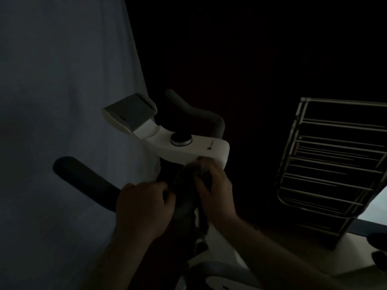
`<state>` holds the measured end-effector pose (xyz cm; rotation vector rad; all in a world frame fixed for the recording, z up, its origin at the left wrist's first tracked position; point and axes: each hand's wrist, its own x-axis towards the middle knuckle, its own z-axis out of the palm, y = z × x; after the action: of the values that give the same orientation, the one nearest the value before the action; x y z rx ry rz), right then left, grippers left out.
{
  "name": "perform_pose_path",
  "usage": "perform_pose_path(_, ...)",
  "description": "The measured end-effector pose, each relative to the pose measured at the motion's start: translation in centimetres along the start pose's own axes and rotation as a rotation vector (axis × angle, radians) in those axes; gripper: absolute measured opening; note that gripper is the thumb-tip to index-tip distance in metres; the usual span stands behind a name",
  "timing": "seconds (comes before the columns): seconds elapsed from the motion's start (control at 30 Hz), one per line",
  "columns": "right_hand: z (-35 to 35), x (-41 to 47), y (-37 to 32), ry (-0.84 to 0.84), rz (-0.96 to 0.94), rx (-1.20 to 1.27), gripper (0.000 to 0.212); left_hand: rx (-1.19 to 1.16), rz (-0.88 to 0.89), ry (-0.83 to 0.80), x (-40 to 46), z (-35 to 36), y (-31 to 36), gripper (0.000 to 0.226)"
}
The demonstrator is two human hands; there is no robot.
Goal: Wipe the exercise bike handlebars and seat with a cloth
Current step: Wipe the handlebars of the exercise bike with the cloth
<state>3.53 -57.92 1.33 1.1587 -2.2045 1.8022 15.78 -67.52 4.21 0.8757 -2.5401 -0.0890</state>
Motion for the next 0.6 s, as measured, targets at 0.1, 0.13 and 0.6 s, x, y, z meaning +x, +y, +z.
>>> perform_pose_path(0.1,0.2,1.2,0.3,0.044,0.108,0.029,0.019,0.029,0.031,0.043,-0.4,0.5,-0.2,0.036)
perform_pose_path(0.13,0.7,0.0,-0.2,0.051,0.076,0.050,0.022,0.032,0.033,0.078,-0.6,0.5,0.0,0.034)
perform_pose_path(0.6,-0.6,-1.6,-0.1,-0.145,-0.082,0.029,0.034,0.081,-0.005,0.203,-1.0,1.0,0.7,0.034)
